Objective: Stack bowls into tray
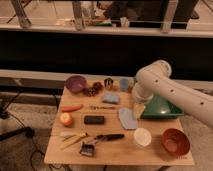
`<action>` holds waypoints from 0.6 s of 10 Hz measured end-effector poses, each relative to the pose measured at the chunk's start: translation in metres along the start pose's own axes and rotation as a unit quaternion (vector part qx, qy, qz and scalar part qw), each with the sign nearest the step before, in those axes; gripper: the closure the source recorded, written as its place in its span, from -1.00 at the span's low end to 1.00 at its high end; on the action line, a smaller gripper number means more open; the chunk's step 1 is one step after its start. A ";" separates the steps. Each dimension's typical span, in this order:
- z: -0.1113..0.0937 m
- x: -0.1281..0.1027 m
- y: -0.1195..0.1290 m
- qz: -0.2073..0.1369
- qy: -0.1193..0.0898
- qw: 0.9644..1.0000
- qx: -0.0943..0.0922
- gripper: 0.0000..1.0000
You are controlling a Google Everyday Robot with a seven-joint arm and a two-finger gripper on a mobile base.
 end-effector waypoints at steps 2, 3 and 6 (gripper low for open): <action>-0.017 0.030 0.020 0.029 0.009 0.999 0.016 -0.60; -0.024 0.043 0.027 0.038 0.012 0.999 0.025 -0.60; -0.047 0.091 0.055 0.064 0.024 0.996 0.049 -0.60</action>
